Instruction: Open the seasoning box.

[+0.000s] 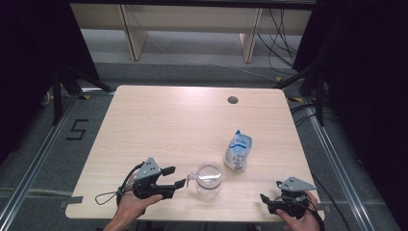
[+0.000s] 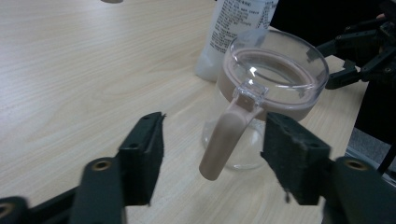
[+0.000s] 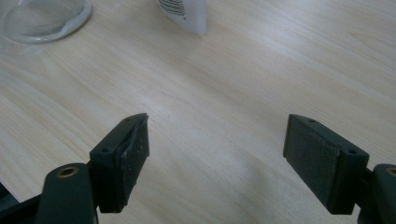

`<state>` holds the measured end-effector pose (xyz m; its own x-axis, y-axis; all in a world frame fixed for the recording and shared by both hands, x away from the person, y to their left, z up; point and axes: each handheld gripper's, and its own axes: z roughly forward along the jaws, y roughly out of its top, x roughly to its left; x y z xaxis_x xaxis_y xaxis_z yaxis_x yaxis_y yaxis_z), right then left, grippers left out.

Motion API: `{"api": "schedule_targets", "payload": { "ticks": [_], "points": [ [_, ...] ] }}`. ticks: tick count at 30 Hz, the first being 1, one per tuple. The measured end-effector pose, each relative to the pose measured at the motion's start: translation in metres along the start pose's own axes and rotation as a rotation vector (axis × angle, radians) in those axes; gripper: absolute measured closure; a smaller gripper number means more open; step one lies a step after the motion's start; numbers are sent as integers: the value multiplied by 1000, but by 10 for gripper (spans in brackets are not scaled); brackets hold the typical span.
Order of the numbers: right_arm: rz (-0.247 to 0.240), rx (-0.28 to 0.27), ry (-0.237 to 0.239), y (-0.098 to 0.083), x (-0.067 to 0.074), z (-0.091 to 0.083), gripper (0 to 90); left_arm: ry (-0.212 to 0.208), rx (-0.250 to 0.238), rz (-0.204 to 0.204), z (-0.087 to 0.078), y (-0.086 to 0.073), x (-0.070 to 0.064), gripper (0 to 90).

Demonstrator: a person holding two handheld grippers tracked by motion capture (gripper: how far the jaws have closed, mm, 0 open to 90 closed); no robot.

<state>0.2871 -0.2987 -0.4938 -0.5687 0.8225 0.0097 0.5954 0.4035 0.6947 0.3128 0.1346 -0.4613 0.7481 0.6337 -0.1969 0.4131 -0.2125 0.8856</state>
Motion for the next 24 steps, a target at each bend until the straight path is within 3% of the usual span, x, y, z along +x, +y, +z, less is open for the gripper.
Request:
{"api": "schedule_targets", "payload": {
  "ticks": [1, 3, 4, 7, 10, 15, 16, 17, 18, 24],
  "points": [
    [-44, -32, -15, 1, 0, 2, 235, -2, -19, 20, -3, 1, -3, 501],
    [-30, -18, -15, 2, 3, 1, 236, -3, -31, 28, -4, 2, -5, 598],
    [-61, -38, -24, 2, 1, 2, 236, 2, -35, 56, -5, 4, -9, 647],
    [-25, -17, -13, 3, 3, 2, 235, -2, -52, 89, -7, 10, -13, 747],
    [-29, -17, 3, 4, 5, 2, 236, 3, -58, 96, -7, 13, -17, 814],
    [-67, -49, -9, 5, 7, 1, 236, 5, -58, 115, 0, 21, -20, 866],
    [-2, -41, 18, 6, 14, 0, 239, -1, -61, 111, 2, 22, -20, 878],
    [-2, -41, 18, 6, 14, 0, 239, -5, -57, 108, 4, 23, -21, 878],
    [-49, -60, 16, 7, 12, 2, 247, -14, -63, 102, 6, 23, -21, 882],
    [-98, -104, 22, 13, 21, -1, 275, -13, -48, 91, 14, 27, -21, 890]
  ]
}}
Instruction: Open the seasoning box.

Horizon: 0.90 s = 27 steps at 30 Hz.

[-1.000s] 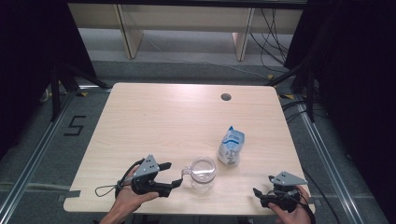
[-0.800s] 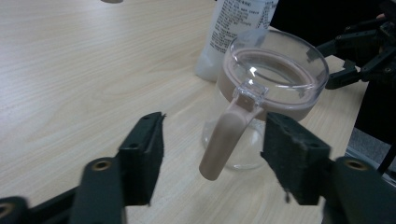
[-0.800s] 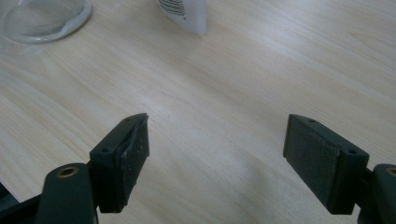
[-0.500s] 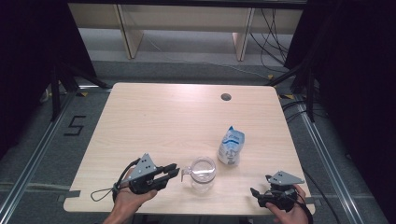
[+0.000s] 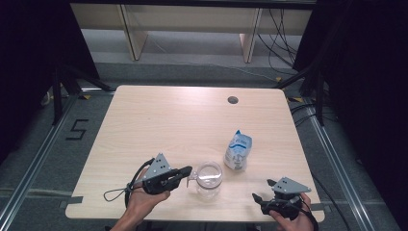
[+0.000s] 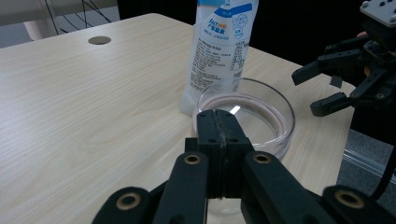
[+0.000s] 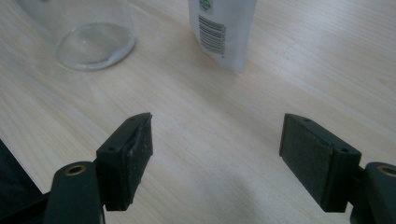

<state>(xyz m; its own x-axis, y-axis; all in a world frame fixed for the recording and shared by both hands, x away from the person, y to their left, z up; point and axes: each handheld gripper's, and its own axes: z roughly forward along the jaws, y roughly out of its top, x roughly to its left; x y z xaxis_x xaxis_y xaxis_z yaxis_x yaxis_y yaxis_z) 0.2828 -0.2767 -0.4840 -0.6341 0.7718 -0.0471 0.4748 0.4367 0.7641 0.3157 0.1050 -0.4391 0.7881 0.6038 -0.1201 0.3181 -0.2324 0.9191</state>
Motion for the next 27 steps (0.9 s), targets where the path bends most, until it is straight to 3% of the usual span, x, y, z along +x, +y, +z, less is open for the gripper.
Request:
{"api": "schedule_targets", "payload": {
  "ticks": [8, 13, 15, 16, 19, 21, 25, 27],
  "points": [
    [-13, -1, 22, 3, 8, 3, 285, -8, 25, 25, 5, -1, -2, 892],
    [-32, -7, 17, 4, 10, 3, 297, -8, 35, 14, 8, -5, -1, 892],
    [3, 7, 27, 4, 14, 1, 306, -9, 34, 17, 8, -5, -1, 892],
    [-30, -15, 35, 4, 11, 3, 316, -8, 33, 17, 7, -6, -1, 891],
    [-48, -29, 15, 5, 11, 2, 333, -6, 29, 12, 8, -6, 0, 891],
    [-41, -30, 28, 6, 13, 1, 355, -7, 20, 6, 8, -7, 1, 891],
    [-73, -52, 26, 7, 15, 0, 419, -8, 17, -9, 8, -8, 1, 887],
    [-75, -56, 46, 7, 16, 0, 460, -8, 16, 5, 8, -8, 1, 886]
  ]
}}
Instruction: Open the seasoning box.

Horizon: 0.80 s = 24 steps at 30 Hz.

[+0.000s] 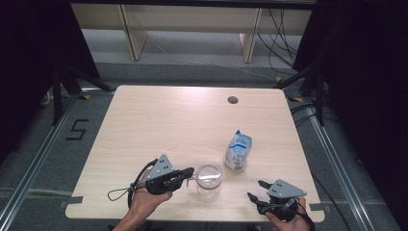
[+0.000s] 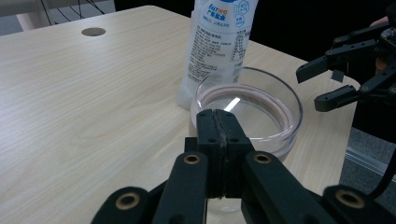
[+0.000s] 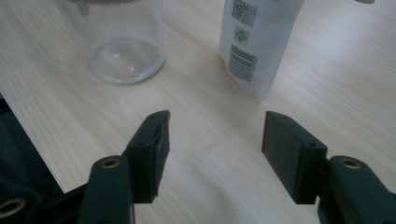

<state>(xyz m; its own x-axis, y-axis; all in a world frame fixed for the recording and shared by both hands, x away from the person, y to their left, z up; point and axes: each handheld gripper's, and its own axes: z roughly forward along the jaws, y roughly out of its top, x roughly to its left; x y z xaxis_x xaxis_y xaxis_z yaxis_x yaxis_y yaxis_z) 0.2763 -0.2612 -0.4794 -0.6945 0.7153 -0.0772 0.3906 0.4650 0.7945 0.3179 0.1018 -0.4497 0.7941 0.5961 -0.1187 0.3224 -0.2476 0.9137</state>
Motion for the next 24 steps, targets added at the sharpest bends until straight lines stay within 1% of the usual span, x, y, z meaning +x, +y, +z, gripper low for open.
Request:
{"api": "schedule_targets", "payload": {
  "ticks": [1, 2, 3, 5, 6, 8, 9, 10, 11, 12, 13, 14, 15, 16, 17, 18, 20, 21, 22, 24],
  "points": [
    [14, -6, -15, 0, 2, -1, 480, -3, -1, 7, 0, 0, 0, 886],
    [-4, -21, -10, 1, 0, -1, 497, -2, -4, 4, 0, 0, 0, 886],
    [8, -25, 12, 2, 2, -1, 528, -5, -8, 2, 0, -1, 0, 883],
    [8, -26, 19, 2, 3, 0, 533, -7, -9, 3, 0, -1, 1, 882],
    [-12, -40, 25, 3, 6, 2, 567, -9, -11, 7, -1, -2, 1, 882],
    [-10, -35, 30, 4, 7, 2, 581, -9, -11, 7, -1, -2, 1, 882],
    [-30, -52, 28, 6, 8, 3, 608, -10, -15, 3, -1, -2, 1, 882],
    [-12, -73, 41, 8, 12, 3, 639, -6, -13, 6, -1, -2, 1, 882],
    [-12, -73, 41, 8, 12, 3, 639, -7, -15, 6, -1, -3, 1, 882],
    [-31, -87, 31, 11, 13, 4, 652, -17, -25, 4, 0, -3, 1, 880],
    [-35, -94, 29, 12, 14, 5, 661, -17, -25, -1, -1, -4, 1, 880],
    [-35, -94, 29, 12, 14, 5, 661, -17, -25, -1, -1, -4, 1, 880],
    [-43, -94, 37, 13, 15, 6, 668, -16, -29, -11, 0, -4, 1, 880],
    [-42, -96, 37, 14, 17, 7, 676, -13, -28, -14, -1, -4, 1, 880],
    [-57, -102, 39, 16, 18, 8, 689, -24, -36, -17, 0, -5, 1, 880],
    [-57, -105, 41, 17, 19, 9, 700, -19, -28, 5, -1, -4, 2, 880],
    [-54, -106, 43, 18, 20, 9, 712, -19, -29, 12, -1, -5, 2, 880],
    [-57, -106, 47, 19, 21, 10, 722, -28, -35, 13, 0, -5, 2, 880],
    [-55, -109, 48, 20, 22, 11, 738, -16, -28, 6, -1, -5, 2, 880],
    [-61, -109, 49, 21, 23, 12, 743, -14, -27, 3, -1, -5, 1, 880]
  ]
}}
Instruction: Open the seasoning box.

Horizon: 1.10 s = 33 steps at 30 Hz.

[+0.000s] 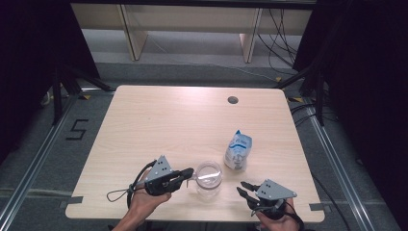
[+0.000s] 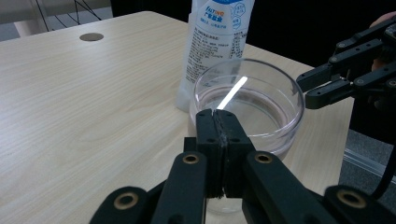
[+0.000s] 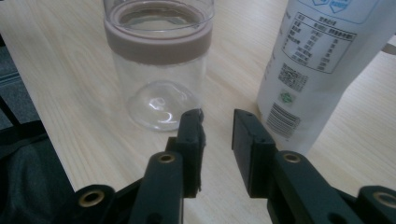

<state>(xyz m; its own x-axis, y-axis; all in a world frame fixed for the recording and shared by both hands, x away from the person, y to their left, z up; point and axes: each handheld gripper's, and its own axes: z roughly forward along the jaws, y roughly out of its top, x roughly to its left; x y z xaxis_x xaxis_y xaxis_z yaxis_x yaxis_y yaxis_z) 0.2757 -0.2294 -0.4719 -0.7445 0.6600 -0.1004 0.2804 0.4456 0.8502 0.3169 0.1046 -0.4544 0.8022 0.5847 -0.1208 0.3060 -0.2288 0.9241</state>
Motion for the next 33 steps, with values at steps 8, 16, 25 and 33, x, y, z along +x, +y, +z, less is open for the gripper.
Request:
{"api": "schedule_targets", "payload": {
  "ticks": [8, 16, 25, 33],
  "points": [
    [-30, -46, 31, 9, 5, 10, 824, 0, 4, 5, 0, -1, 1, 879],
    [-21, -67, 53, 17, 10, 19, 849, 0, 1, 8, 0, -1, 1, 879],
    [-51, -104, 74, 33, 19, 29, 853, -3, -2, 9, -1, -2, 1, 879],
    [-65, -112, 77, 39, 21, 28, 864, -5, -12, 2, 0, -2, 0, 756]
  ]
}}
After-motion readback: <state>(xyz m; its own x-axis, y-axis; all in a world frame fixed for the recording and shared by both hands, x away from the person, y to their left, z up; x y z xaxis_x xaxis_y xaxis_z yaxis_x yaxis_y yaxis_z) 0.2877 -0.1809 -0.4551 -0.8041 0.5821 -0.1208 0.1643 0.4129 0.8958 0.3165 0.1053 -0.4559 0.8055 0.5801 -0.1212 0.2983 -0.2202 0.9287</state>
